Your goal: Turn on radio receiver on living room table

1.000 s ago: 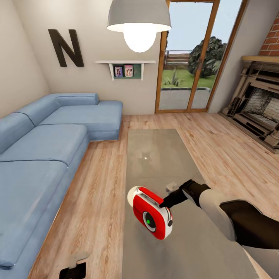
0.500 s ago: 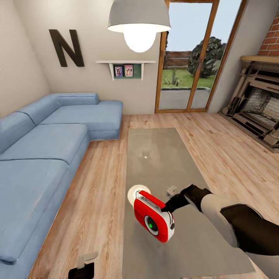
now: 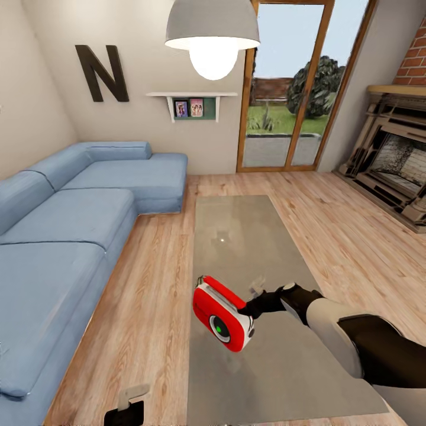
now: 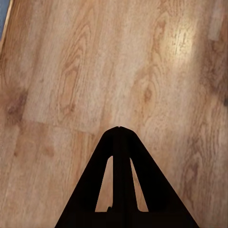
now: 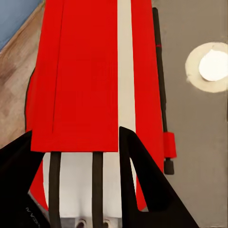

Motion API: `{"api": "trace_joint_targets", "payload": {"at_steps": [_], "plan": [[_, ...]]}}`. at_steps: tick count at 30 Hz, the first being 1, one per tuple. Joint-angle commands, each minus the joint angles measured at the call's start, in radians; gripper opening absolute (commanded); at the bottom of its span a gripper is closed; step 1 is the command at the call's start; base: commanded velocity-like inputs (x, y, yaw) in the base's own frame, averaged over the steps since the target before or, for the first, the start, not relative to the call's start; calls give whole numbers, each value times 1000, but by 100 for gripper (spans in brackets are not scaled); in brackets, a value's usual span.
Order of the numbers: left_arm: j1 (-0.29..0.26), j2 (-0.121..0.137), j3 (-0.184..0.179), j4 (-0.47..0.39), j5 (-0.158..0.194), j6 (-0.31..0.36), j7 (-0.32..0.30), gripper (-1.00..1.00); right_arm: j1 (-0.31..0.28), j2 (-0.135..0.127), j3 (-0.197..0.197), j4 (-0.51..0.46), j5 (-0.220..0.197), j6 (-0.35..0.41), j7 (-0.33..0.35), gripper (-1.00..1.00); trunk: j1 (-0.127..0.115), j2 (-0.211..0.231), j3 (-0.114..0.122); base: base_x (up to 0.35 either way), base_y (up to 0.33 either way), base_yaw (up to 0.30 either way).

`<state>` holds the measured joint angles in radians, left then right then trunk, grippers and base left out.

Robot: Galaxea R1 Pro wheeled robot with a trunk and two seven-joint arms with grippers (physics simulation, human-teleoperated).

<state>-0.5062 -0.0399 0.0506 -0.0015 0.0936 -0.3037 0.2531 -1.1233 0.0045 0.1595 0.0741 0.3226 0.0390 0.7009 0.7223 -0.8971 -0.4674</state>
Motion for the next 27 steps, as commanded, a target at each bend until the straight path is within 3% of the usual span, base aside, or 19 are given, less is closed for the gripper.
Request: {"api": "trace_joint_targets", "payload": {"at_steps": [1, 6, 15, 27], "plan": [[0, 0, 0, 0, 0, 0, 0, -100, 1, 0, -8, -1, -2, -1, 0, -100, 0, 0, 0, -49, 0, 0], [0, 0, 0, 0, 0, 0, 0, -100, 2, -2, -9, -1, -2, 1, 0, -100, 0, 0, 0, -16, 0, 0], [0, 0, 0, 0, 0, 0, 0, -100, 2, -49, -8, -1, -2, 6, 3, -100, 0, 0, 0, -1, 0, 0], [0, 1, 0, 0, 2, 0, 4, -100, 2, -51, -8, -2, 0, 9, 0, -100, 0, 0, 0, -145, -47, 0]]}}
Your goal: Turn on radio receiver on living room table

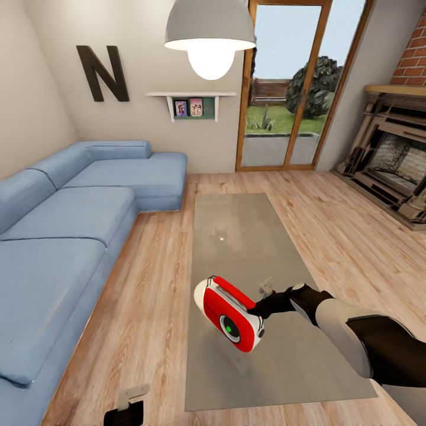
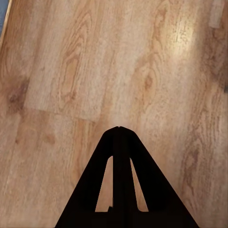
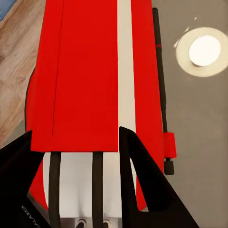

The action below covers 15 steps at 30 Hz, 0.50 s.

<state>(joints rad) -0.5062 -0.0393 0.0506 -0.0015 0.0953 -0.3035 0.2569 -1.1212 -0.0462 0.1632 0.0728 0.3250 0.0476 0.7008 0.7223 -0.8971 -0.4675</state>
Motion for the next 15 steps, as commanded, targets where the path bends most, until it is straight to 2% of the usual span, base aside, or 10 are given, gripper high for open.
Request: {"api": "trace_joint_targets", "payload": {"at_steps": [1, 7, 15], "plan": [[0, 0, 0, 0, 1, 1, -2, -100, 0, 0, -11, -1, -3, 0, 0, -100, 0, 0, 0, -5, -2, 0], [0, -11, 1, -1, 4, 4, -6, -100, 0, 0, -11, -1, -2, -1, 0, -100, 0, 0, 0, -1, 0, 0], [0, -10, 3, -2, 6, 1, -7, -100, 0, 0, -11, -1, -1, -2, -2, -100, 31, -56, -25, 0, 0, 0]]}}
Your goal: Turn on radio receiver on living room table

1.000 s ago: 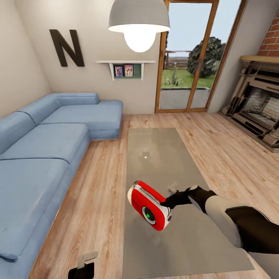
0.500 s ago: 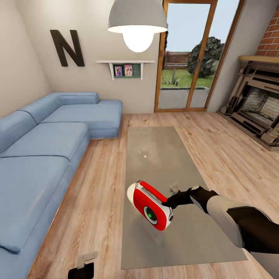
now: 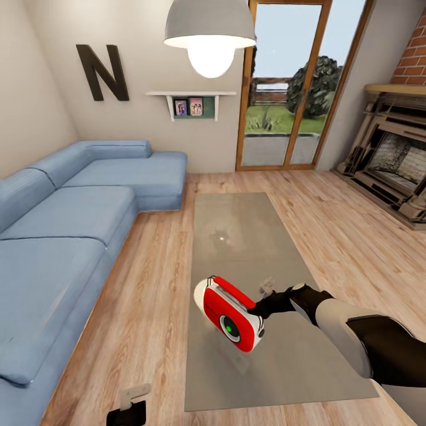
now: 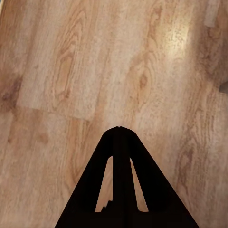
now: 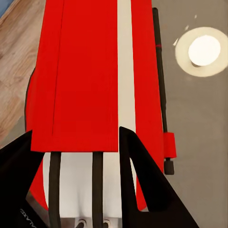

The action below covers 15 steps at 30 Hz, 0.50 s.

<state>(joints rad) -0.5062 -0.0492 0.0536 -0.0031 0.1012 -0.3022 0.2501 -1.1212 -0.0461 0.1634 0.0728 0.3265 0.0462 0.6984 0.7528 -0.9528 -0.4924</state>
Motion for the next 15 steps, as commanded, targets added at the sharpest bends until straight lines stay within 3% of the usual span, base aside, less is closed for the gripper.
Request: {"api": "trace_joint_targets", "payload": {"at_steps": [1, 15], "plan": [[0, 0, 0, 0, 0, 0, 0, -100, 0, 0, -11, -1, -3, 0, 0, -100, 4, -7, -3, 0, 0, 0], [0, -3, -1, 0, -1, -1, 0, -100, 0, 0, -11, 0, -4, 0, -32, -100, 58, -105, -47, 0, 0, 0]]}}
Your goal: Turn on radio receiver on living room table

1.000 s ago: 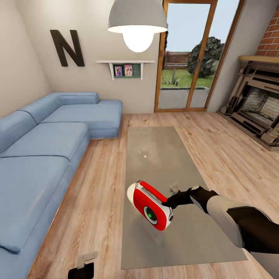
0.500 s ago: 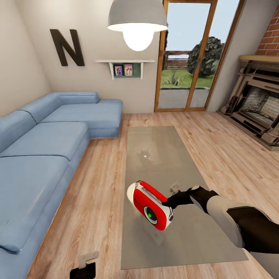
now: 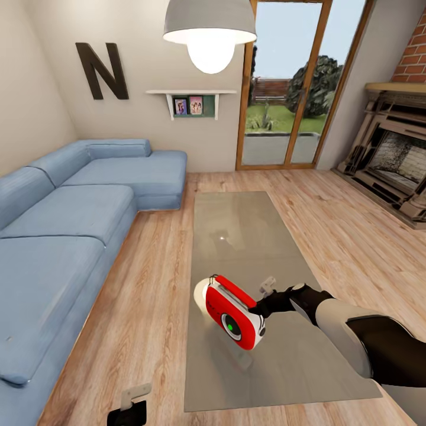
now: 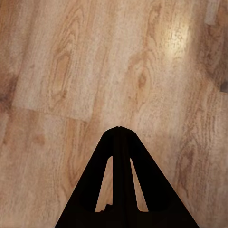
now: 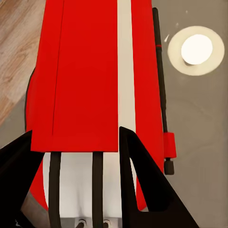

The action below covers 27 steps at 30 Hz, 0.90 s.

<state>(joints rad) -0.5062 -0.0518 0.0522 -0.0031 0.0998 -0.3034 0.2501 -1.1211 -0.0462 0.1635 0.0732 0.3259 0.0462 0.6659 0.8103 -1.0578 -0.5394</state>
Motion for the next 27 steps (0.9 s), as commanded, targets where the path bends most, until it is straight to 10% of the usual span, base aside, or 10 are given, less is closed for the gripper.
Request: {"api": "trace_joint_targets", "payload": {"at_steps": [1, 27], "plan": [[0, 0, 0, 0, 0, 0, 0, -100, 0, 0, -12, -1, -3, 0, 0, -100, 4, -7, -3, 0, 0, 0], [0, 0, 0, 0, 0, 1, 0, -100, 0, 3, -12, -1, -3, 0, -2, -100, 92, -168, -75, 0, 0, 0]]}}
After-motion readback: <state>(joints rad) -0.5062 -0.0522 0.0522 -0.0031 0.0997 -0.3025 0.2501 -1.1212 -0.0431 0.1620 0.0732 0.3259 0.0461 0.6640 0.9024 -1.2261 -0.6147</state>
